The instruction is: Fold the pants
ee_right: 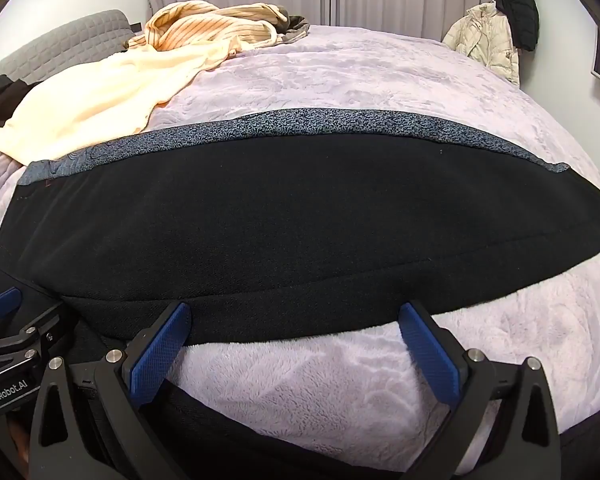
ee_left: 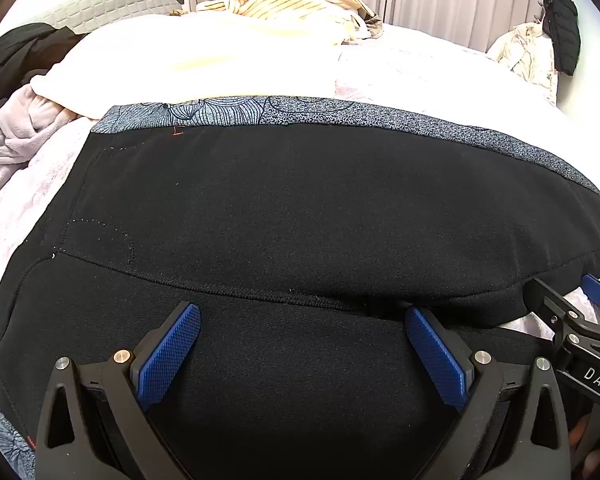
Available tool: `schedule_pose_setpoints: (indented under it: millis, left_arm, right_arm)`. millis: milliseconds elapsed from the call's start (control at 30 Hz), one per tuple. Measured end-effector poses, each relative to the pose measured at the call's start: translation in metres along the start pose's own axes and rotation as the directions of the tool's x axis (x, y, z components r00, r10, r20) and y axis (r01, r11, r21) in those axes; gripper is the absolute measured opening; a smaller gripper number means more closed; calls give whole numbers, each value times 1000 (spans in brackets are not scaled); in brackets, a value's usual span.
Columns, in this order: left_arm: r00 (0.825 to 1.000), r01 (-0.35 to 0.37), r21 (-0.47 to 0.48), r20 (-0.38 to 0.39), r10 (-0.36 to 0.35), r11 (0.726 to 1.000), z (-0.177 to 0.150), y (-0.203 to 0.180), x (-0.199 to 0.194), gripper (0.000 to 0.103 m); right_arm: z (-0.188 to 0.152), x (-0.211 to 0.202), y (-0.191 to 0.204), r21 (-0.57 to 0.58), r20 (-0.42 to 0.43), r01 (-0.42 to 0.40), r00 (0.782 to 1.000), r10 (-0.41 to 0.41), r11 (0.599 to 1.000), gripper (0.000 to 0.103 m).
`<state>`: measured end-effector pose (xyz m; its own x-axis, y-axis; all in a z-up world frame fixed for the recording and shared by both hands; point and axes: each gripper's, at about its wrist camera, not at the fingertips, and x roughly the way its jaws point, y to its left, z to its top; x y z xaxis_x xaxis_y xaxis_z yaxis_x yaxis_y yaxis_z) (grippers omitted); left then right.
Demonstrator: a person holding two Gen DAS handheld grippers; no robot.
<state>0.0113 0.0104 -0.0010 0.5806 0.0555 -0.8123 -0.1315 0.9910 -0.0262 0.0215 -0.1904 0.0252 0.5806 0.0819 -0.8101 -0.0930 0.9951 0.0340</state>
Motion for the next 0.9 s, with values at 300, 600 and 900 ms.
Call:
schedule_pose_setpoints:
  millis: [300,600,900]
  left_arm:
    - [1000,3,-3,4,-3,1000,-1,1,-1,103]
    - [1000,1,-2,4,-1,1000,-2,3,-1,103]
    - [1000,-2,0,3,2,1000,-3,2,-1,103]
  right_arm:
    - [3,7,4,19,-27,-8,1000,9,1000,103]
    - [2,0,-10,19,-30,-23,999,24,1000,103]
    - [2,4,-10,19,-36,-16,999,16,1000,103]
